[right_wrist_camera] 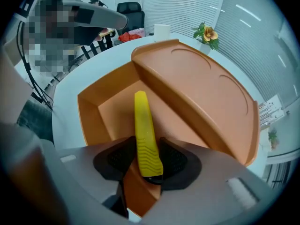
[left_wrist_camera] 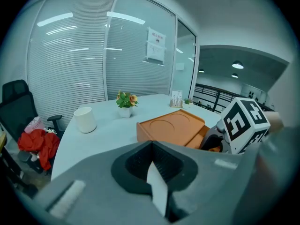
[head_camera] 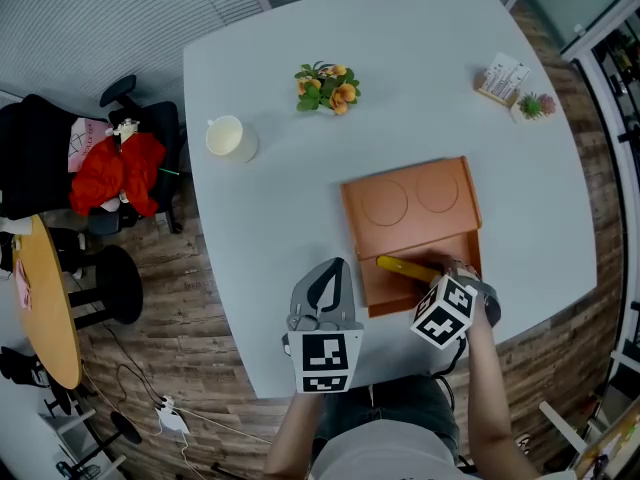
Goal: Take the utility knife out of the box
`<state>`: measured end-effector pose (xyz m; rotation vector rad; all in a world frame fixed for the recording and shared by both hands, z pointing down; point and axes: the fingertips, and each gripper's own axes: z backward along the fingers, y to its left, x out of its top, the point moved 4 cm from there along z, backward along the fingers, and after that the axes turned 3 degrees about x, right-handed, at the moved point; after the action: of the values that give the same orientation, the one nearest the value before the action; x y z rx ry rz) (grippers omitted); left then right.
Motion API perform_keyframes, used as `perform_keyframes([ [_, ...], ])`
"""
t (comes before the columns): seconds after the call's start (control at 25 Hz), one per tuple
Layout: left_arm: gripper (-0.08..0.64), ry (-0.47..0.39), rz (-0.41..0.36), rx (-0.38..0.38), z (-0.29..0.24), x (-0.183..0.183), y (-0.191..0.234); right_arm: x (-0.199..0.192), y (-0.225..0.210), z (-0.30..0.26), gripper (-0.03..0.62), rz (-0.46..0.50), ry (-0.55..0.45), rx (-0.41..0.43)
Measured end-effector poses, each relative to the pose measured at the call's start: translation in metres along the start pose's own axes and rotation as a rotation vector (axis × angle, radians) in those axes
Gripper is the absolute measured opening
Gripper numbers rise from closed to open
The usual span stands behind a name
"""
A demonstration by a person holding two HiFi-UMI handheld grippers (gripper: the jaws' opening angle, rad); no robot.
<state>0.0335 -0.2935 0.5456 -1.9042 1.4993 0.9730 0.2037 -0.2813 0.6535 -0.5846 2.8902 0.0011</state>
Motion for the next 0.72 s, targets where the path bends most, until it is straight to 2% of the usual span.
perform_keyframes([
  [0.28,0.000,0.001,0.015,0.000,-0.0024,-0.0022,0.0027,0.0008,-0.0009,-0.0016,0.178,0.025,0.017,0.045],
  [0.52,0.000,-0.010,0.014,0.000,0.0006,-0.0002,0.0036,-0.0006,0.0001,-0.0004,0.167,0.050,-0.013,0.042],
  [0.72,0.000,-0.019,0.011,0.006,0.0044,0.0012,0.0062,0.0008,0.0029,-0.0024,0.164,0.145,-0.007,0.003],
])
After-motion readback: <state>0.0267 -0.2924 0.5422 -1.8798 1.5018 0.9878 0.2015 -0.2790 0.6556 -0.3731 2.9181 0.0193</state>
